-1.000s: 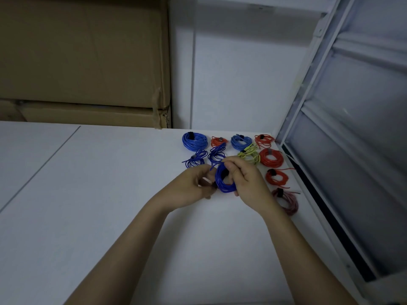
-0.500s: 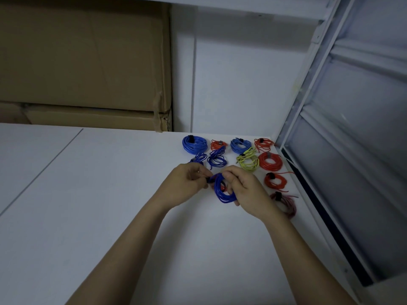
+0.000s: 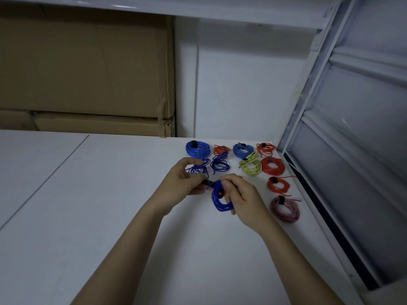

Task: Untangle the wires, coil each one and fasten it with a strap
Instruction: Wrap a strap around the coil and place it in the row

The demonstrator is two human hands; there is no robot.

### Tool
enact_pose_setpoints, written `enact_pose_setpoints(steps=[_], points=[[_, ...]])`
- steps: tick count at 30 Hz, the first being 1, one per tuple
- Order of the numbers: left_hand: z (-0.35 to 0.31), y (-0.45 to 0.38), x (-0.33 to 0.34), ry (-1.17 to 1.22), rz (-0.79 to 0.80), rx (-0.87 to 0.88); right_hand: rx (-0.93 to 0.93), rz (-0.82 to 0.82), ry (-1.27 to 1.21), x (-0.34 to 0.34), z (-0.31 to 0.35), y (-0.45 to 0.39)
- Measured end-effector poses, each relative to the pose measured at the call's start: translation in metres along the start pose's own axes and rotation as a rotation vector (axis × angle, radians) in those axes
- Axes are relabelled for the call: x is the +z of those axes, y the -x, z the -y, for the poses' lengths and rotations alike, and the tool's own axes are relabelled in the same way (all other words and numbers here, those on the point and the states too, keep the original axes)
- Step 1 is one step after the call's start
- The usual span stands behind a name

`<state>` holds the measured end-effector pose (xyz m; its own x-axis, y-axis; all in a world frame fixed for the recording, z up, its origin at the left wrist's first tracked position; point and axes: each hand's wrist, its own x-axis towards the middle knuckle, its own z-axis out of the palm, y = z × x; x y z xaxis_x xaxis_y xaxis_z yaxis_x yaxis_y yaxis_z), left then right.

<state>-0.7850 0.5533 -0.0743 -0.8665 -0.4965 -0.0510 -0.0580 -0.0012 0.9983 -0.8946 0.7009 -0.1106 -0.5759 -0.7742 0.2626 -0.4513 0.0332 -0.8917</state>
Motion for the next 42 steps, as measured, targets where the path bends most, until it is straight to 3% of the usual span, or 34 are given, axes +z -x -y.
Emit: enact_pose_setpoints(steps=[8,15,22,29,31,34,36,40,42], points=[[-0.002,0.004,0.002,0.098,-0.047,0.005,-0.026,-0.018,0.037,0.006,0.002,0.0],[0.002,0.007,0.0,0.11,0.063,0.068,0.001,-0.095,0.01,0.014,0.005,-0.004],[0.006,0.003,0.004,0.081,0.025,-0.006,-0.008,-0.156,0.016,0.023,0.013,-0.007],[0.0,-0.003,0.002,0.02,0.013,-0.012,-0.01,-0.101,0.05,0.025,0.009,-0.011],[-0.001,-0.004,0.001,0.025,0.016,0.0,-0.105,-0.166,0.136,0.024,0.007,-0.011],[0.001,-0.005,0.0,0.021,0.009,0.021,-0.391,-0.318,0.423,0.017,0.008,-0.01],[0.0,-0.006,-0.001,0.018,-0.015,0.034,-0.475,-0.25,0.475,0.011,0.01,-0.01],[-0.002,-0.009,-0.008,0.049,-0.012,0.013,-0.422,-0.064,0.449,0.002,0.016,-0.013],[-0.002,-0.01,-0.009,0.073,0.003,-0.008,-0.443,-0.056,0.4,0.0,0.017,-0.016]])
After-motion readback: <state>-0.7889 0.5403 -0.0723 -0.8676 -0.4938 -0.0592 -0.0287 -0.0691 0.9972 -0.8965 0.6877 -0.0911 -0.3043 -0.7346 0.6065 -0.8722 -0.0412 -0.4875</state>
